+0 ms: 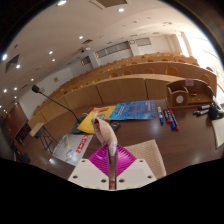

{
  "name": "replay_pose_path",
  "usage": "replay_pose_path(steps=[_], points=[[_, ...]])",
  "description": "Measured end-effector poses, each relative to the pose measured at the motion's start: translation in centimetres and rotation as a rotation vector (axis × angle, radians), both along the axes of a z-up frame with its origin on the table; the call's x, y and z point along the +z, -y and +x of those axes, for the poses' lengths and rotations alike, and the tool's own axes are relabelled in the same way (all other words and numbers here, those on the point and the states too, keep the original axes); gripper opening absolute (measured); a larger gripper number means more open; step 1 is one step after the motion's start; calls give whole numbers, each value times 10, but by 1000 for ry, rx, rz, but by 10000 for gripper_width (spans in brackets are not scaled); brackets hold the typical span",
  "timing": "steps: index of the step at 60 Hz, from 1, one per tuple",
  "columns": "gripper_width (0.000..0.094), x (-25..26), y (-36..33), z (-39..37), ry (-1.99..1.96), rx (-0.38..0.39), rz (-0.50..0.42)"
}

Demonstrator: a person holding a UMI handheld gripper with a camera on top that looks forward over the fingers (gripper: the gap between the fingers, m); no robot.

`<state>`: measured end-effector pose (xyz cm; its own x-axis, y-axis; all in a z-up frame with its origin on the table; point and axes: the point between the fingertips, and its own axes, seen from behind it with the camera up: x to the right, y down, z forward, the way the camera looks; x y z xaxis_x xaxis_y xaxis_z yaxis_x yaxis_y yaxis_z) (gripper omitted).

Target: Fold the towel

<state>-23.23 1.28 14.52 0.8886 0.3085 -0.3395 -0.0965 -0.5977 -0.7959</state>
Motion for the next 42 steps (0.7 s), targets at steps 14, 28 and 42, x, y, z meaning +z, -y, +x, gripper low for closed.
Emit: replay_pose_path(steps=[14, 28, 42], points=[[510, -84, -48, 118, 257, -169, -34], [859, -21, -22, 163, 350, -218, 114], [856, 28, 49, 154, 370, -228, 142]])
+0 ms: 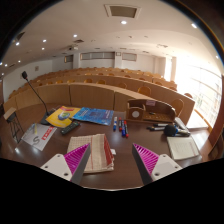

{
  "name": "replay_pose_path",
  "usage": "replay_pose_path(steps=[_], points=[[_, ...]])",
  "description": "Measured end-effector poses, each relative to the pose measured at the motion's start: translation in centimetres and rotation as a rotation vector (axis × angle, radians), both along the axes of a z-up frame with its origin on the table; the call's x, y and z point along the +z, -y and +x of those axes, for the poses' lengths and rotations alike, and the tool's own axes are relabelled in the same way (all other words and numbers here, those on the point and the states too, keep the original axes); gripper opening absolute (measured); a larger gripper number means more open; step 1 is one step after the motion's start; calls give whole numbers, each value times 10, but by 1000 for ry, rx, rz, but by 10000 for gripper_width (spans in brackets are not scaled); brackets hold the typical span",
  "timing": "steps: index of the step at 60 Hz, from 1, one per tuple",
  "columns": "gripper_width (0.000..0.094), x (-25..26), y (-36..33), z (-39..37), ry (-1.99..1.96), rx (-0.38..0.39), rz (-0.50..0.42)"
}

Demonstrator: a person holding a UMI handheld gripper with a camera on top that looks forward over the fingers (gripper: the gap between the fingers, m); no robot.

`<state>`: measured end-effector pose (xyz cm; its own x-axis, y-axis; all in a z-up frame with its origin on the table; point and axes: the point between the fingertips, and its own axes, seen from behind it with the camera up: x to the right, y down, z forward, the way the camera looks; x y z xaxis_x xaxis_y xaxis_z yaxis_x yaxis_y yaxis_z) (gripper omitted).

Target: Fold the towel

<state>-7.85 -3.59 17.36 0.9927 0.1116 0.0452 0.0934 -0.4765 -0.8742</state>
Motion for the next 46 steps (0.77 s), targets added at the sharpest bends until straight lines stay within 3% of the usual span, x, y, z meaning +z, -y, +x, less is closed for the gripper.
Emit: replay_pose_path(steps=[35, 46], points=[[849, 46, 230, -71, 45, -130, 23], [847, 51, 273, -97, 52, -137, 19]])
